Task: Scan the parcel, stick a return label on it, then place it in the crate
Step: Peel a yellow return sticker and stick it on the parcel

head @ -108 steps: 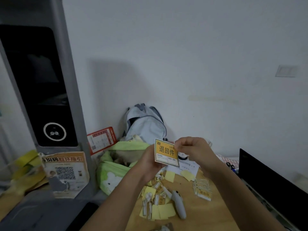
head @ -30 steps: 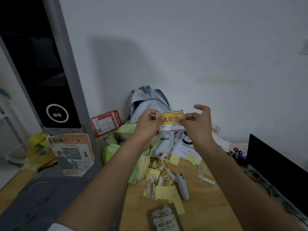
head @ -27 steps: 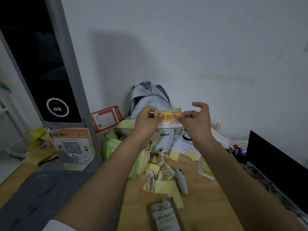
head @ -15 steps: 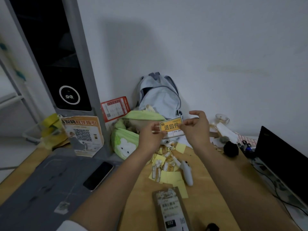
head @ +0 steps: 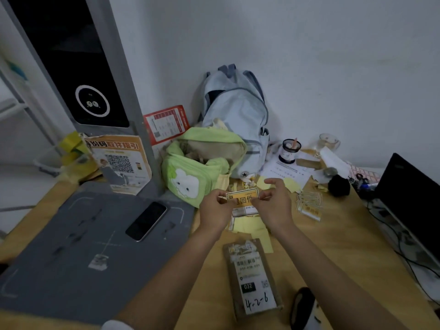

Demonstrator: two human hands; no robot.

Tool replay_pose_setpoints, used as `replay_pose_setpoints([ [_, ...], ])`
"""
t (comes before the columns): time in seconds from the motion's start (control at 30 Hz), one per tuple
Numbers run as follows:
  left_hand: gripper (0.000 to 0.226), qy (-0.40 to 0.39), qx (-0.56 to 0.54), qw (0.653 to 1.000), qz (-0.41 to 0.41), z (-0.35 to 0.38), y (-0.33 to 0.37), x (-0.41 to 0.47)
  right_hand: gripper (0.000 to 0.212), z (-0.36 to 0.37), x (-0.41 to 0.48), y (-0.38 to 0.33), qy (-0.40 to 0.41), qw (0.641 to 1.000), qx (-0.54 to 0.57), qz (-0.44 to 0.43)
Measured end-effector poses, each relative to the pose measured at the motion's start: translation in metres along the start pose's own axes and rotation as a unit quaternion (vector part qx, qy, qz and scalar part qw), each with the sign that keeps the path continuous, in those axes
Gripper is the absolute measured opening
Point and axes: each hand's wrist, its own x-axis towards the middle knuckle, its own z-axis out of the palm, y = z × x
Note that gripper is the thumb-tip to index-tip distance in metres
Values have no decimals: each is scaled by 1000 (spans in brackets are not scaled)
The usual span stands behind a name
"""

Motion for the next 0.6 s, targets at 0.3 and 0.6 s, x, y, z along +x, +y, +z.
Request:
replay_pose_setpoints([
  [0.3,21,-11,43,996,-72,15,-63,-4,59,21,-19,67,-26,996,-39,81],
  [0.6,16,-40,82,985,-145,24,-110,-4,58,34,-20,109,-56,982,-95,153],
])
